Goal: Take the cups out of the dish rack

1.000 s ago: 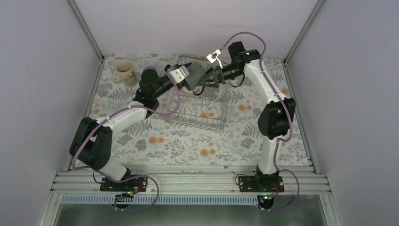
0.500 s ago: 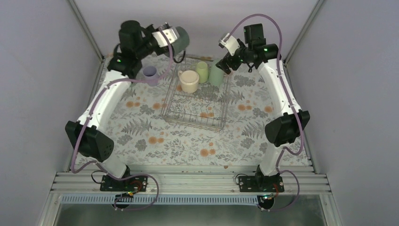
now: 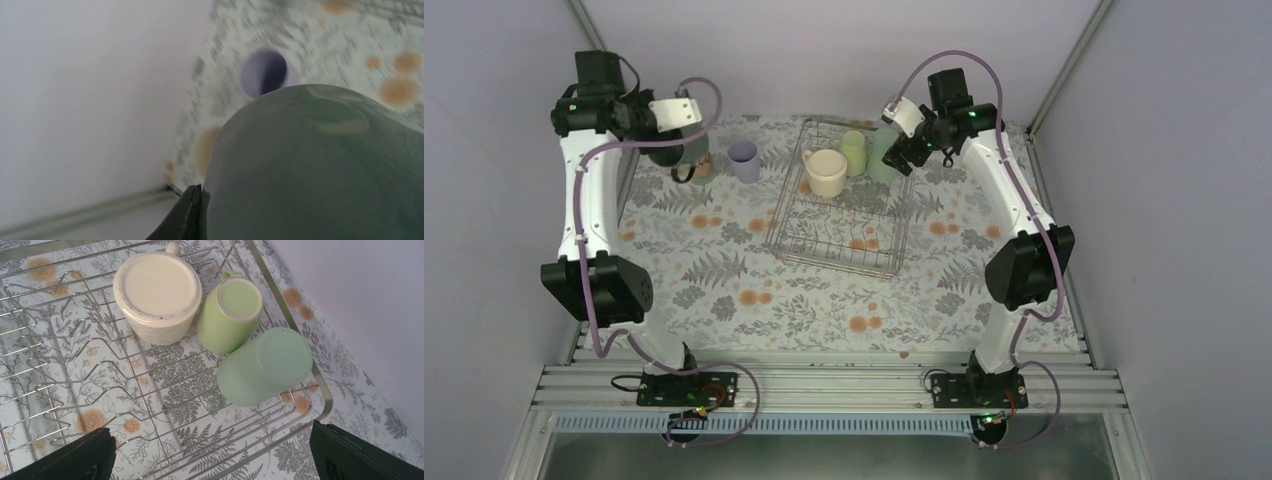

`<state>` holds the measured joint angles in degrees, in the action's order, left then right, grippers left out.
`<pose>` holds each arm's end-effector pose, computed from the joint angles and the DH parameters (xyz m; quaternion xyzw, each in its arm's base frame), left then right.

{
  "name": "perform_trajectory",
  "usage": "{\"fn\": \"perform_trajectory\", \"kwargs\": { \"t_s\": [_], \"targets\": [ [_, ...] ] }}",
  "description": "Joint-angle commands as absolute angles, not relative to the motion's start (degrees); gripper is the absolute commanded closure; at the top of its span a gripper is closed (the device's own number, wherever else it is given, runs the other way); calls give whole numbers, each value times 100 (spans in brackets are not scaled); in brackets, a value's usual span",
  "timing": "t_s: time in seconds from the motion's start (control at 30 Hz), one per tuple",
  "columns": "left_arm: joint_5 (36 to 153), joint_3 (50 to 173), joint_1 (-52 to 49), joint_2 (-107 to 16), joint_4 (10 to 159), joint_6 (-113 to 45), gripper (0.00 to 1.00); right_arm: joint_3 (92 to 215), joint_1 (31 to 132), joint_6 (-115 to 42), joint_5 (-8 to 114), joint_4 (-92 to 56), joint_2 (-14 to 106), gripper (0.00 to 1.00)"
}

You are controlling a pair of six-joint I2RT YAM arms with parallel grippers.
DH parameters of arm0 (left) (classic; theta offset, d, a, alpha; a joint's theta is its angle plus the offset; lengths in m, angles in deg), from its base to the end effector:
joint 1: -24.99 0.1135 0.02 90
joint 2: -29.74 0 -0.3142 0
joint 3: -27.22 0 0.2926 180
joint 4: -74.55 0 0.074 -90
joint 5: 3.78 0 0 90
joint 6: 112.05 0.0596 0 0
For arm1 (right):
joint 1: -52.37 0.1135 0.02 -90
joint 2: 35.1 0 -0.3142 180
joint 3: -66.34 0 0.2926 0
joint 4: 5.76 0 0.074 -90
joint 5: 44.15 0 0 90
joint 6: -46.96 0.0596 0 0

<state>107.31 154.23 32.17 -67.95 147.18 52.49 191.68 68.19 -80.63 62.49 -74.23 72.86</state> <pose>0.4109 0.0302 0.4793 0.5609 0.7109 0.1278 0.4046 0.4557 0.1469 0.3978 -0.4623 0.8118 0.0718 0.3494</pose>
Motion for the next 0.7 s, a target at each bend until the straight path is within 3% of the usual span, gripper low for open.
{"fn": "perform_trajectory", "kwargs": {
  "t_s": [0.0, 0.23, 0.67],
  "targets": [
    [10746, 14934, 3618, -6742, 15560, 5953, 97, 19233, 6947, -8232, 6331, -7338, 7307, 0],
    [10078, 13235, 3668, -6682, 15024, 5843, 98, 19304, 6961, -8243, 5950, -7148, 7492, 0],
    [8728, 12909, 3659, -8025, 14555, 5361, 98, 19438, 6966, -8210, 5935, -7015, 7900, 0]
  ]
}}
